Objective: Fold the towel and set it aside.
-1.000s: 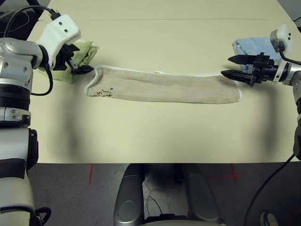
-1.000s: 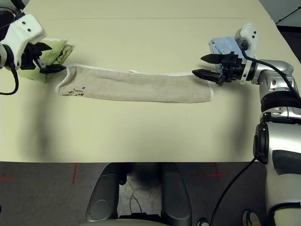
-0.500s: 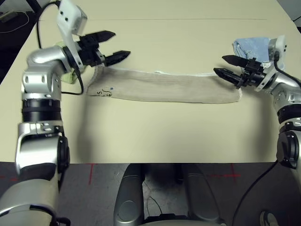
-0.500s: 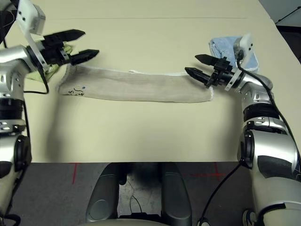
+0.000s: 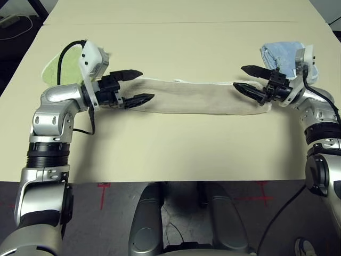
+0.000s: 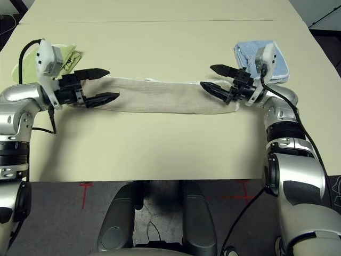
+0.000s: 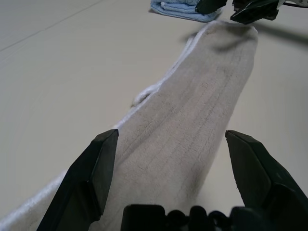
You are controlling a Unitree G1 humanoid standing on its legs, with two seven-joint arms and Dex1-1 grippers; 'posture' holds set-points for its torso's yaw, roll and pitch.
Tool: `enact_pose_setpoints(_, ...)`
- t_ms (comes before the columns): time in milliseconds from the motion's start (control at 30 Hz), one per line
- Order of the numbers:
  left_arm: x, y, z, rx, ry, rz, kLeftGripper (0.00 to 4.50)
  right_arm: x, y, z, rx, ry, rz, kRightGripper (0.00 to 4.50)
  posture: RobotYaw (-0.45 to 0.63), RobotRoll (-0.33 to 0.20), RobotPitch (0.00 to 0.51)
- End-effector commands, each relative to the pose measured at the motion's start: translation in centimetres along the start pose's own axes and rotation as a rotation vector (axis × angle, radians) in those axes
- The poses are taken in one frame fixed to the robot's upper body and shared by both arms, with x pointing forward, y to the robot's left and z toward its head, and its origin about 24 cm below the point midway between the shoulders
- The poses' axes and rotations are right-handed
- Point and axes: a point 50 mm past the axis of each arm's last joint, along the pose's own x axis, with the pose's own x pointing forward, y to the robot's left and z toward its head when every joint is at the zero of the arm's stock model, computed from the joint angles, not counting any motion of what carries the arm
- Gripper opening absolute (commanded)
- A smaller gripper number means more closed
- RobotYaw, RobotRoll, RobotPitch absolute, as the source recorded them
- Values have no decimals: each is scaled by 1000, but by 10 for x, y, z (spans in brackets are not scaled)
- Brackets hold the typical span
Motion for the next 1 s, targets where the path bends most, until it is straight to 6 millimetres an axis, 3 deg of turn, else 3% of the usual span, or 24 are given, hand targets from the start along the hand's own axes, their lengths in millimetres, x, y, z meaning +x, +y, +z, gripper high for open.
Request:
enact_pose_setpoints(33, -1, -8, -2, 4, 10, -35, 4500, -12, 4, 2, 66, -1, 37, 4459, 38, 0, 289)
enact_pose_setpoints(267, -4, -11, -10, -3, 20, -4, 4500, -27, 15, 1, 37, -7, 28, 4459, 35, 0, 292)
enact_pose_setpoints(533, -7, -16, -11, 20, 9, -61, 4500, -49, 23, 4, 131, 35, 33, 4459, 28, 0, 293)
enact_pose_setpoints(733, -7, -20, -16, 59, 0, -100, 4500, -49, 28, 5, 69, 37, 52, 4459, 20, 0, 294)
enact_pose_setpoints(1000, -4, -26, -17, 83, -13, -123, 4500, -72, 44, 1, 391, 94, 74, 4459, 15, 0, 297)
